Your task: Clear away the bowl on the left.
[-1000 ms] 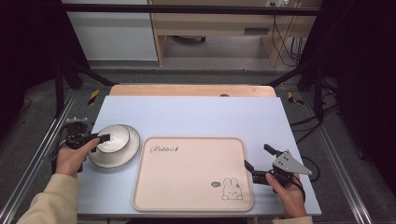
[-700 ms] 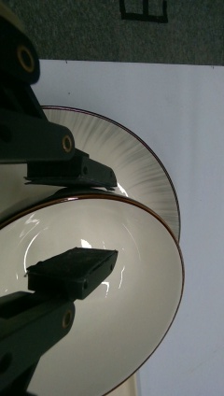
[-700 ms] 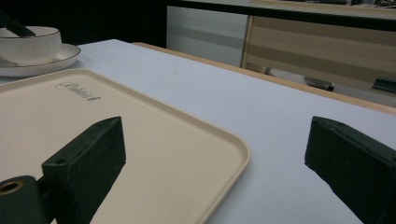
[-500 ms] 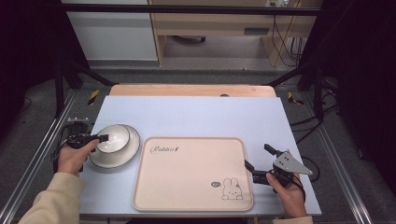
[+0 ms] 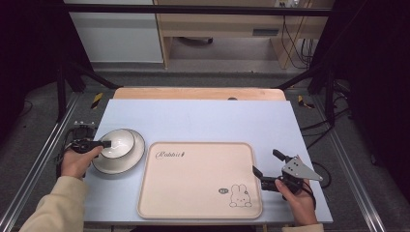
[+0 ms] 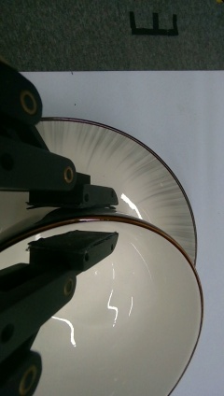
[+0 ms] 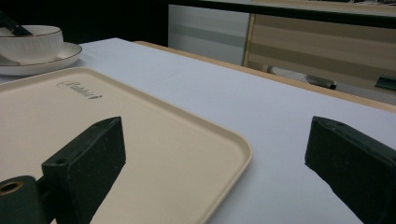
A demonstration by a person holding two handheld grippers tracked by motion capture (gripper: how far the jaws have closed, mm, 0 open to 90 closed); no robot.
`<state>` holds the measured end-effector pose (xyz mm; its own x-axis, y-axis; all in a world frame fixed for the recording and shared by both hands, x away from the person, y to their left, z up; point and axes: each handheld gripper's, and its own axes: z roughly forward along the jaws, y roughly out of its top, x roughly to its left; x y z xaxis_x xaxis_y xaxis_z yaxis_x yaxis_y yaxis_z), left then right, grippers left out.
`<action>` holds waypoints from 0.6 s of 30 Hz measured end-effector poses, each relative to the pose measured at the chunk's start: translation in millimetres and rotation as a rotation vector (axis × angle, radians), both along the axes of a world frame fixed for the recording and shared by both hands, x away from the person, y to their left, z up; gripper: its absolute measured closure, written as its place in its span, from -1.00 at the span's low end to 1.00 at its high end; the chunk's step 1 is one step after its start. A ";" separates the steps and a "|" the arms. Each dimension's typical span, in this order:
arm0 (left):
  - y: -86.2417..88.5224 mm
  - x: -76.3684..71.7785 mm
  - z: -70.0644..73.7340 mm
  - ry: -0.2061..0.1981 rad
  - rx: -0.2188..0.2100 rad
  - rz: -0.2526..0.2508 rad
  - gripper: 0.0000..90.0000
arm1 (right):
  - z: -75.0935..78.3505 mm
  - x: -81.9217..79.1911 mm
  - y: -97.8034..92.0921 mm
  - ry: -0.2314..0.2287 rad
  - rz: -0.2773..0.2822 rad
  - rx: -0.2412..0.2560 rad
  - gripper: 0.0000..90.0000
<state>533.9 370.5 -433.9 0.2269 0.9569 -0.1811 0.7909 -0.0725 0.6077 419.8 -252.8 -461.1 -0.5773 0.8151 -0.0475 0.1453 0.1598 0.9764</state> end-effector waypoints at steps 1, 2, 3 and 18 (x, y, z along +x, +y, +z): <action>0.0 0.2 -0.1 0.000 0.003 -0.001 0.73 | 0.0 0.1 -0.1 -0.001 0.000 0.000 -0.88; 0.3 0.5 -0.4 0.002 0.004 0.000 0.77 | 0.1 0.0 -0.1 -0.001 0.000 0.000 -0.88; 0.6 0.7 -0.8 0.002 0.002 0.000 0.81 | 0.1 0.0 -0.2 -0.001 0.000 0.001 -0.88; -1.7 -6.0 2.8 -0.028 -0.070 -0.013 0.82 | -0.4 0.5 1.1 -0.002 0.004 -0.002 -0.88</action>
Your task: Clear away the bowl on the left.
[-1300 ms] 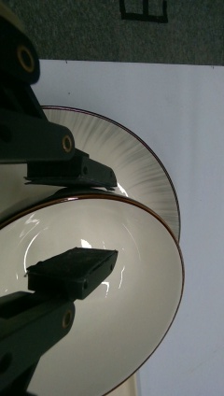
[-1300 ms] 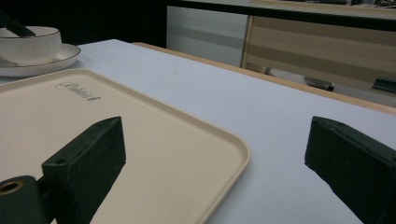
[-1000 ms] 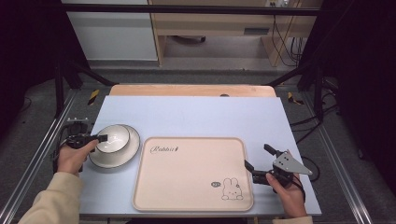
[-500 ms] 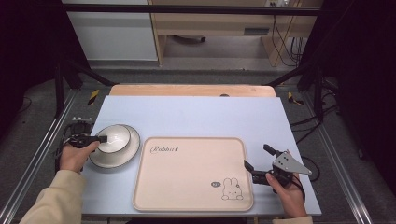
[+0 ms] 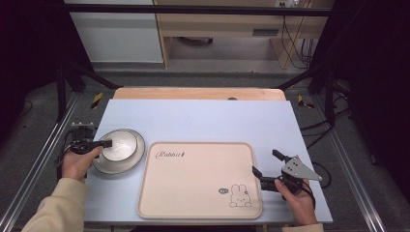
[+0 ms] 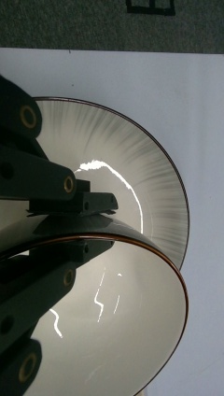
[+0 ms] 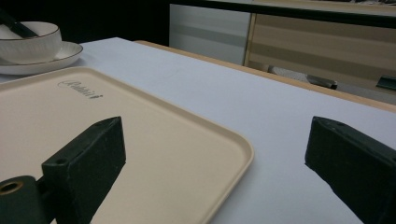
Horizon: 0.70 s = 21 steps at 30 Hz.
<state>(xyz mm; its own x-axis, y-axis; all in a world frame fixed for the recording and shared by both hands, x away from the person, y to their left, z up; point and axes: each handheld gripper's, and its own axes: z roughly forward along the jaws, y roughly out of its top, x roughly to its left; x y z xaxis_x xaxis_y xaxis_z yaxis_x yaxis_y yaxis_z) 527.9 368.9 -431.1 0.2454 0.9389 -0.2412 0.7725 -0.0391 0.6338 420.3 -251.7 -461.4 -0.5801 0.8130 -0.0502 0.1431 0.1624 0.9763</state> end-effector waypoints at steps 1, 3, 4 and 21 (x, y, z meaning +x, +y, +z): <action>-2.0 -0.4 1.2 -0.004 -0.006 -0.005 0.82 | 0.3 -0.3 -0.2 -0.003 0.001 0.000 -0.88; -3.8 -0.6 2.6 -0.008 -0.009 -0.009 0.82 | 0.2 -0.3 -0.3 -0.004 0.001 0.000 -0.88; -5.0 -0.7 3.9 -0.010 -0.009 -0.013 0.82 | 0.2 -0.3 -0.2 -0.005 0.001 -0.001 -0.88; -26.7 2.2 15.7 -0.030 -0.042 -0.058 0.82 | 1.2 -1.0 -1.9 -0.051 -0.003 -0.008 -0.87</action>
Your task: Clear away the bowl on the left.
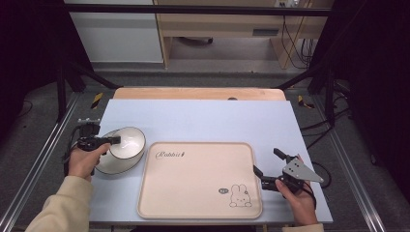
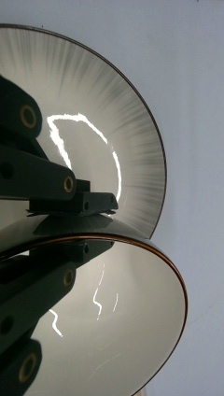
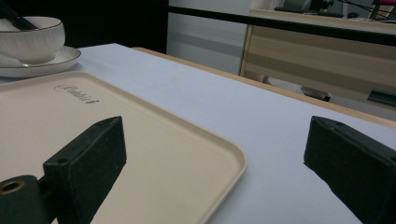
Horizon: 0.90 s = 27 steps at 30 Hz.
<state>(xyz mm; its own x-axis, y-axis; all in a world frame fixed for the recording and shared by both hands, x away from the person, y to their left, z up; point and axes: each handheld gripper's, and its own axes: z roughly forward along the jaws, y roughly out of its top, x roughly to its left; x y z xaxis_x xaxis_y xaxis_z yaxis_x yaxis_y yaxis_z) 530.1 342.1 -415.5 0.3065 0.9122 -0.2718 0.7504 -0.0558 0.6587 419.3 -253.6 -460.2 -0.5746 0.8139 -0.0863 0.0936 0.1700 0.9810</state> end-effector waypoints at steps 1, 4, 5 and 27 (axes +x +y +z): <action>-1.4 -0.2 0.8 -0.001 -0.001 -0.002 0.82 | 0.1 0.0 0.0 -0.001 0.000 0.000 -0.87; -4.5 -0.8 2.5 -0.008 -0.004 -0.009 0.82 | 0.3 -0.3 0.2 -0.003 -0.001 0.003 -0.87; -5.7 -1.0 3.4 -0.010 -0.004 -0.013 0.82 | 0.3 -0.3 0.2 -0.004 0.000 0.003 -0.87; -46.6 -1.4 18.0 -0.071 -0.041 -0.102 0.82 | -0.1 -0.4 1.1 -0.008 0.007 0.003 -0.87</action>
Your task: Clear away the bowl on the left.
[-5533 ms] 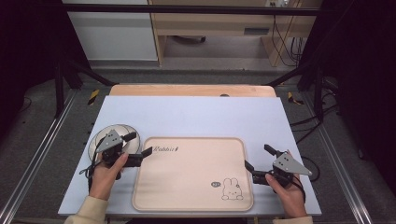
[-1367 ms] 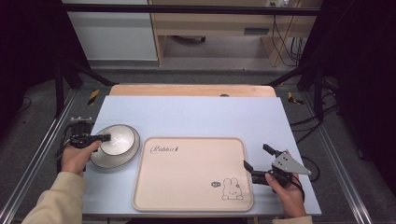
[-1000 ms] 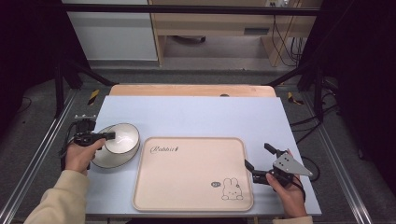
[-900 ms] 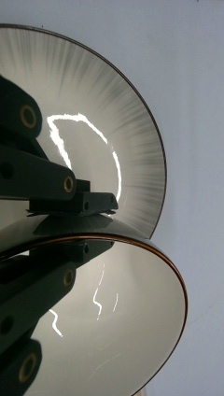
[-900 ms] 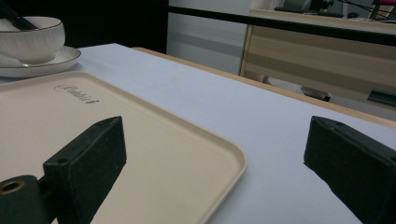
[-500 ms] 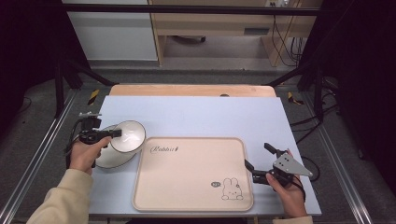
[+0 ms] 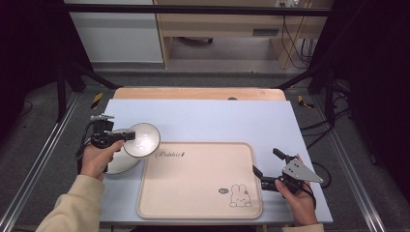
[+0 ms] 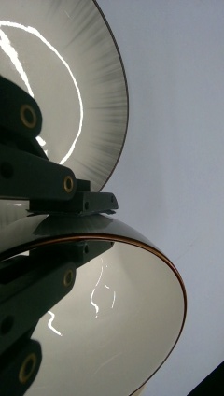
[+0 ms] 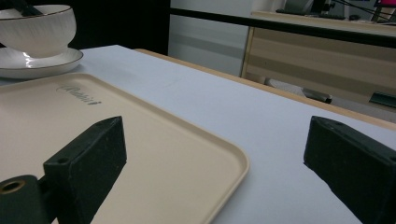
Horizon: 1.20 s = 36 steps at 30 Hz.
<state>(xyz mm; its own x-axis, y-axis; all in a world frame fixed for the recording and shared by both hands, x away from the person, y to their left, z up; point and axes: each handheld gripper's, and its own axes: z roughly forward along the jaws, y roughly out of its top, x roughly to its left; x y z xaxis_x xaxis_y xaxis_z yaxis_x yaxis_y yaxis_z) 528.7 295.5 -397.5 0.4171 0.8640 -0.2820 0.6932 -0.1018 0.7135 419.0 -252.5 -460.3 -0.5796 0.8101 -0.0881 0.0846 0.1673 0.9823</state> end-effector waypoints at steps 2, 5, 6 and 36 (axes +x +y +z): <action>-4.5 0.0 1.1 0.000 0.005 -0.010 0.82 | 0.4 -0.2 -0.3 0.000 -0.003 0.004 -0.87; -9.0 0.1 1.9 0.001 0.007 -0.020 0.82 | 0.8 -0.5 -0.7 0.001 -0.005 0.002 -0.87; -12.6 0.0 2.4 0.001 0.007 -0.027 0.82 | 1.0 -0.4 -0.9 -0.002 -0.004 0.001 -0.87; -58.2 -3.3 -1.6 0.012 0.048 -0.124 0.81 | 1.4 -0.2 1.3 -0.008 0.016 0.013 -0.87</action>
<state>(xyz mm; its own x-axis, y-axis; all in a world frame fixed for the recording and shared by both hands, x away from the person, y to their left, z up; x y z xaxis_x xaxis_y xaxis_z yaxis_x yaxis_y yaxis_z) 525.4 237.3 -399.1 0.5185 0.8187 -0.2468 0.6815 -0.2213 0.6975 418.8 -251.2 -458.8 -0.5915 0.8021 -0.0825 0.0740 0.1559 0.9850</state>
